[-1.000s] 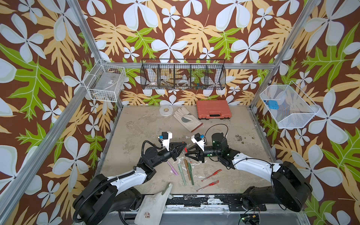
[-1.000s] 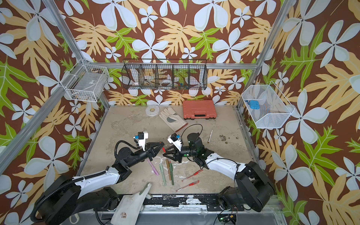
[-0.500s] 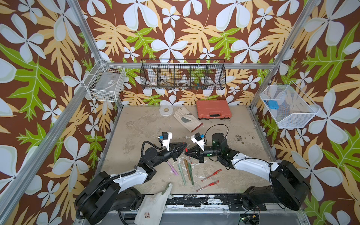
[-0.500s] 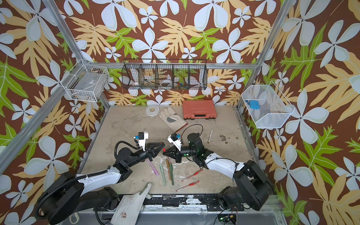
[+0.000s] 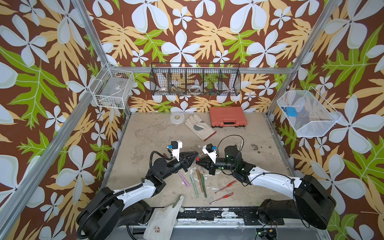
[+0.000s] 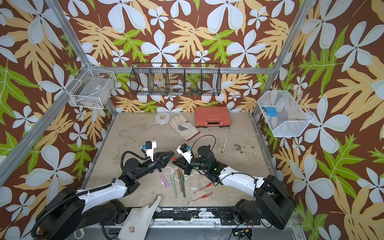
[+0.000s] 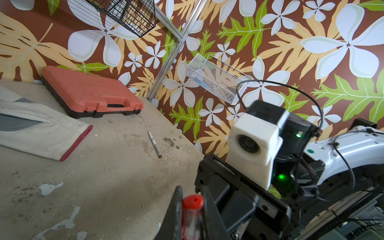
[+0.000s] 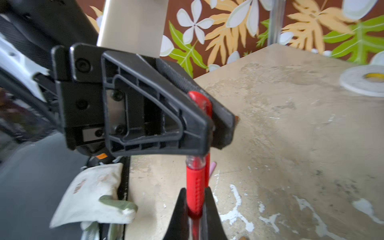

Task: Remove pen caps from pens
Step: Open the pen cap on the pen.

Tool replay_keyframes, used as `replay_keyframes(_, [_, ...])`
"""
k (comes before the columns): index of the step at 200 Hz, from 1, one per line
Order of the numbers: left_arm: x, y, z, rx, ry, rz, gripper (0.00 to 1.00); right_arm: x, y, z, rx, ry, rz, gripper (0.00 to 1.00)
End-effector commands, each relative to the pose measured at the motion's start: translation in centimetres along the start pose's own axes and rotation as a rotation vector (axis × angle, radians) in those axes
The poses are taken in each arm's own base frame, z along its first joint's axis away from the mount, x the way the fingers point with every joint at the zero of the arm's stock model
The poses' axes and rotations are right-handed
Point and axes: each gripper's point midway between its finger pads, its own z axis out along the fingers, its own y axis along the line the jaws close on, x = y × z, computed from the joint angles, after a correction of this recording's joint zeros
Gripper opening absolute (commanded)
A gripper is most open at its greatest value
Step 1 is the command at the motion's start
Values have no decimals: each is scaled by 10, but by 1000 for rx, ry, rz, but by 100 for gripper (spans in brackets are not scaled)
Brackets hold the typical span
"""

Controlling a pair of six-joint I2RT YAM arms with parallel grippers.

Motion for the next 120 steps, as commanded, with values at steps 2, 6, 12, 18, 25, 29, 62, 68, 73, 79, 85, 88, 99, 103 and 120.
replay_keyframes(2, [-10,4,-2,-31,-42,19,0,6,-33,-6,277,41,-101,0])
replay_keyframes(6, [-11,5,-3,-35,-43,19,0,4,-34,-8,296,37,-108,0])
replay_keyframes(12, [-11,6,-4,-38,-46,17,0,3,-36,-10,320,32,-119,0])
replay_keyframes(18, [-13,6,-5,-39,-52,16,0,2,-38,-13,351,28,-130,0])
replay_keyframes(25, [-14,5,-5,-37,-55,15,0,0,-40,-16,381,22,-142,0])
replay_keyframes(29, [-15,5,-5,-36,-56,12,0,0,-40,-17,395,21,-147,0])
replay_keyframes(62, [-16,-1,-7,-6,-58,16,0,-2,-22,-13,296,17,-173,0])
replay_keyframes(68, [-16,-2,-7,-1,-58,18,0,0,-17,-11,258,22,-177,0])
replay_keyframes(73, [-17,-3,-8,4,-59,22,0,0,-10,-9,212,24,-180,0])
replay_keyframes(79, [-18,-4,-8,8,-62,26,0,2,-2,-6,160,35,-182,0])
replay_keyframes(85, [-18,-5,-9,12,-63,31,0,3,5,-3,113,41,-183,0])
replay_keyframes(88, [-17,-5,-9,12,-62,34,0,3,9,-2,91,44,-182,0])
replay_keyframes(99, [-19,-6,-10,11,-66,41,0,5,19,1,18,52,-178,0])
replay_keyframes(103, [-19,-6,-11,10,-67,43,0,5,21,1,-3,51,-174,0])
replay_keyframes(120, [-21,-4,-14,4,-72,45,0,3,23,-6,-112,24,-100,0])
